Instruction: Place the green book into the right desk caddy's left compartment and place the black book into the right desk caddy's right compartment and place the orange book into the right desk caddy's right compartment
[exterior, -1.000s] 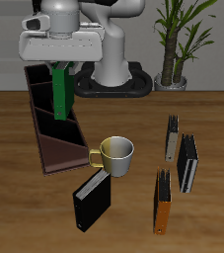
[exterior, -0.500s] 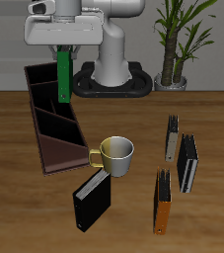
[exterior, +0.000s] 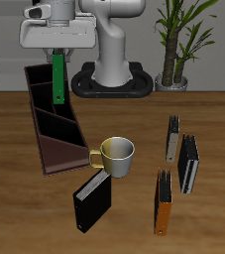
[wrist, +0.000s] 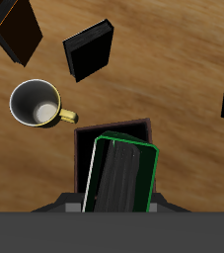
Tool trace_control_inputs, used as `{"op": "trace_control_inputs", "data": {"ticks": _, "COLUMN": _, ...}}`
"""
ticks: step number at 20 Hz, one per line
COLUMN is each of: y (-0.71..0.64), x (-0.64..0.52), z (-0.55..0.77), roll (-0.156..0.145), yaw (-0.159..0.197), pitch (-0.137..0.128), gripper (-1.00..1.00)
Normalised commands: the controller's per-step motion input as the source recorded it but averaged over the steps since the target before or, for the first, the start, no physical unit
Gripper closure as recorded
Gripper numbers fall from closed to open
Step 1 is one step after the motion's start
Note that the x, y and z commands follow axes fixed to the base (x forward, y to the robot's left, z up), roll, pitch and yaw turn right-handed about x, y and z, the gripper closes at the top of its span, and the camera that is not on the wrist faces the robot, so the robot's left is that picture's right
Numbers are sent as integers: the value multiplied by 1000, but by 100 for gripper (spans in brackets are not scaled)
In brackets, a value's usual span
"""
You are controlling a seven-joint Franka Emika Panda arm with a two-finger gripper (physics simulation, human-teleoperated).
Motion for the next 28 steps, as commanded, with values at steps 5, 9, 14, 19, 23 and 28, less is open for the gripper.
{"op": "trace_control_inputs", "data": {"ticks": 5, "y": -357, "x": 81, "z": 56, "roll": -33, "yaw": 40, "pitch": -13, "gripper": 100}}
{"op": "trace_control_inputs", "data": {"ticks": 9, "y": -253, "x": 141, "z": 17, "roll": -52, "yaw": -34, "pitch": 17, "gripper": 100}}
{"op": "trace_control_inputs", "data": {"ticks": 14, "y": 15, "x": 34, "z": -152, "roll": 16, "yaw": 8, "pitch": 13, "gripper": 100}}
{"op": "trace_control_inputs", "data": {"ticks": 19, "y": 243, "x": 0, "z": -194, "roll": 52, "yaw": 29, "pitch": 25, "gripper": 100}}
{"op": "trace_control_inputs", "data": {"ticks": 23, "y": 285, "x": 17, "z": -116, "roll": 56, "yaw": 41, "pitch": 10, "gripper": 100}}
{"op": "trace_control_inputs", "data": {"ticks": 28, "y": 12, "x": 105, "z": -168, "roll": 2, "yaw": -7, "pitch": 34, "gripper": 100}}
